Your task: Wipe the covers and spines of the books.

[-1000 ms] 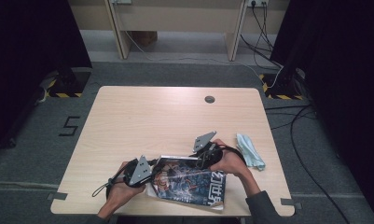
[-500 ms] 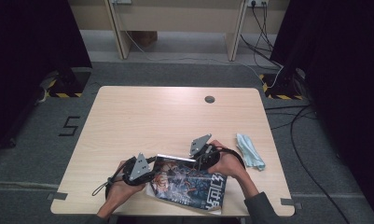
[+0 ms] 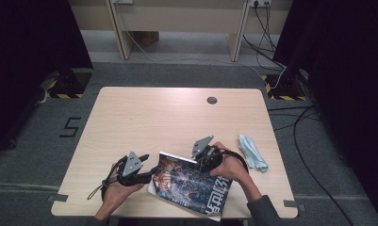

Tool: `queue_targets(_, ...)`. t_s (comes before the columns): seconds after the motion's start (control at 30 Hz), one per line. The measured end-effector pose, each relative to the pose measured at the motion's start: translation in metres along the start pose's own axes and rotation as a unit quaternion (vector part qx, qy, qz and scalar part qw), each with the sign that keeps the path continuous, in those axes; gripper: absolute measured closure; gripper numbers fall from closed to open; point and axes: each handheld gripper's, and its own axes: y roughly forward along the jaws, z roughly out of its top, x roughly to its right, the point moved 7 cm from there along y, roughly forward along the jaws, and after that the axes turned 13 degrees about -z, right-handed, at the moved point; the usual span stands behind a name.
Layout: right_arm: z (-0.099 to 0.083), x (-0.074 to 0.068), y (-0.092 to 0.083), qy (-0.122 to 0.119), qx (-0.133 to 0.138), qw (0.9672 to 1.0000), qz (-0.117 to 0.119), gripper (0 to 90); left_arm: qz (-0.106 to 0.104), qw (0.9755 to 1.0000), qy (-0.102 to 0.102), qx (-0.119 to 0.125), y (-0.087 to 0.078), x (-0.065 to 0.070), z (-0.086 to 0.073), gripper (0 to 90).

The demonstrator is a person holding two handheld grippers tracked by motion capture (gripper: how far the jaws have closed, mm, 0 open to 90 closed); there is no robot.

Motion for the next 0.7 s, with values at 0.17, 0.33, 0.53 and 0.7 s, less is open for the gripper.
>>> queue_targets(0.17,0.003,0.0,-0.009,0.002,0.006,0.9998,-0.019,82.8,0.014,0.9991,-0.037,-0.016,-0.006,-0.004,-0.008,35.3)
queue_targets(0.33,0.004,0.001,-0.021,0.007,0.011,0.9993,-0.035,82.9,0.012,0.9947,-0.084,-0.059,-0.011,-0.008,-0.023,30.5)
queue_targets(0.53,0.009,0.005,-0.038,0.012,0.022,0.9984,-0.051,83.0,0.015,0.9823,-0.125,-0.138,-0.012,-0.011,-0.049,22.0)
queue_targets(0.7,0.022,0.013,-0.056,-0.004,0.026,0.9973,-0.069,83.0,0.021,0.9797,-0.122,-0.158,-0.01,-0.01,-0.054,20.0)
